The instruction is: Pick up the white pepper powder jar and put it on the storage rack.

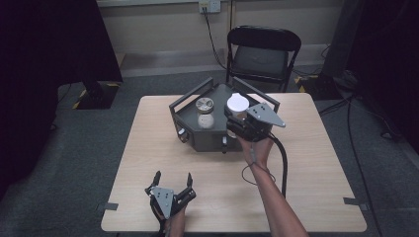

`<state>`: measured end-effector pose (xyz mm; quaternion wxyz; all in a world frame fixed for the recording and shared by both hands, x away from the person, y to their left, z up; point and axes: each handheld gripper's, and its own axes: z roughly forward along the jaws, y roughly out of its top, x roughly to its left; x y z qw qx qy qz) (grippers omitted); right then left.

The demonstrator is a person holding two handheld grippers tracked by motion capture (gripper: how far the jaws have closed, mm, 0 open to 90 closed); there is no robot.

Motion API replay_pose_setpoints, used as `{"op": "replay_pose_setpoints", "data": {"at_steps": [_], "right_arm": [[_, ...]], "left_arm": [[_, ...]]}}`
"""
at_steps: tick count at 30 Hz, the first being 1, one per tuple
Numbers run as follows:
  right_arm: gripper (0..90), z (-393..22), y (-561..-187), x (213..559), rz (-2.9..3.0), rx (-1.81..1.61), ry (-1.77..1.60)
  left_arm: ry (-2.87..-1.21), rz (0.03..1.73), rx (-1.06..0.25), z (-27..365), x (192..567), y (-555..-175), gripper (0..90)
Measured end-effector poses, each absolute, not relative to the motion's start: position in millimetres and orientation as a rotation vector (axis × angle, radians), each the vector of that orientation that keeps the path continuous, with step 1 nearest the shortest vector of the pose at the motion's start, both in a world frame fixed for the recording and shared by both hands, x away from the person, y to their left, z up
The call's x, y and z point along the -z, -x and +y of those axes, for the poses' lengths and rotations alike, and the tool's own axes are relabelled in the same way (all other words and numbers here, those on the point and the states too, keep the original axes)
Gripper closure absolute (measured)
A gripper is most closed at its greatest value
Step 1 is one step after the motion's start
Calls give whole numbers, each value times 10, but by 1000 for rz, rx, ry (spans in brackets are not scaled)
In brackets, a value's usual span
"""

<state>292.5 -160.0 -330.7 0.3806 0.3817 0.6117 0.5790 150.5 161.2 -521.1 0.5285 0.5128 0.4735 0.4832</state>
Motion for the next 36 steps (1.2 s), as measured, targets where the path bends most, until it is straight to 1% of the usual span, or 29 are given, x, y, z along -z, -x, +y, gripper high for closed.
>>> {"op": "replay_pose_setpoints", "data": {"at_steps": [9, 14, 24, 36], "right_arm": [[305, -1402, -3133, 3317, 1531, -1404, -987], [305, -1376, -3259, 3354, 1538, -1403, -1021], [305, -1327, -3393, 3403, 1551, -1376, -1025], [305, -1320, -3396, 3454, 1570, -1353, -1010]], "left_arm": [[-1228, 1131, -1155, 1614, 5209, -1504, 2], [-1227, 1128, -1151, 1621, 5211, -1506, 0], [-1228, 1127, -1150, 1621, 5211, -1506, 0], [-1229, 1126, -1149, 1624, 5210, -1507, 0]]}}
